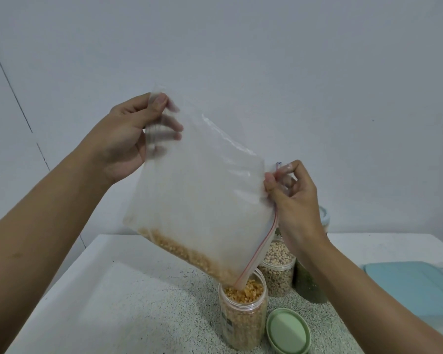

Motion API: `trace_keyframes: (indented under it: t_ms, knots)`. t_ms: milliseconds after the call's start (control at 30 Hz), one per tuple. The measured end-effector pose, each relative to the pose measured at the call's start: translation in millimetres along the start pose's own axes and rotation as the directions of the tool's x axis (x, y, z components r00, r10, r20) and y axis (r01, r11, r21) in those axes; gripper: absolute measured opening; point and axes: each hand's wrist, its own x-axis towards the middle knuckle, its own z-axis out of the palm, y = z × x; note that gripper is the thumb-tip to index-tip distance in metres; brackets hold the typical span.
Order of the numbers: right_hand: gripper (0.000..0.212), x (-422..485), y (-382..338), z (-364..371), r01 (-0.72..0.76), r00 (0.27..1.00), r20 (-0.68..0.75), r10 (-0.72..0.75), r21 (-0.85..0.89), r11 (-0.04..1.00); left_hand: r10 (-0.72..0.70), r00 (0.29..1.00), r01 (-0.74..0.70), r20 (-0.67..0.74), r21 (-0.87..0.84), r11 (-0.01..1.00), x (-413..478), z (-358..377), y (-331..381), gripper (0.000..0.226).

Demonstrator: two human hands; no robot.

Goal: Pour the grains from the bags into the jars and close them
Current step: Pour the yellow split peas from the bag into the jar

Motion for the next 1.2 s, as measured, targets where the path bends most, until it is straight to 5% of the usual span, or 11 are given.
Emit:
trace_keyframes:
  t_ms: [533,633,733,1200]
  knots:
    - [0.023,-1,-9,10,0.023,0.998,0.059,-0.018,-0.077,0.997,0.017,1.0,-0.017,-0.01,-0.005,1.0,-1,-3,6,0.02]
    - [0.025,1,-8,9,0.047,0.999,-0.017,-0.048,-0.061,0.997,0.014,1.0,-0.014,-0.009,-0.009,1.0,-2,-4,6,0.02]
    - [0.027,0,-8,10,0.041,0.997,0.064,-0.035,-0.088,0.995,0.016,1.0,-0.016,-0.003,-0.006,1.0,-2,-4,5,0.02]
    - [0.024,1,-6,7,0.037,0.997,-0.067,-0.041,-0.056,0.998,0.022,1.0,-0.022,0.011,0.009,1.0,-4,1,12,0.021]
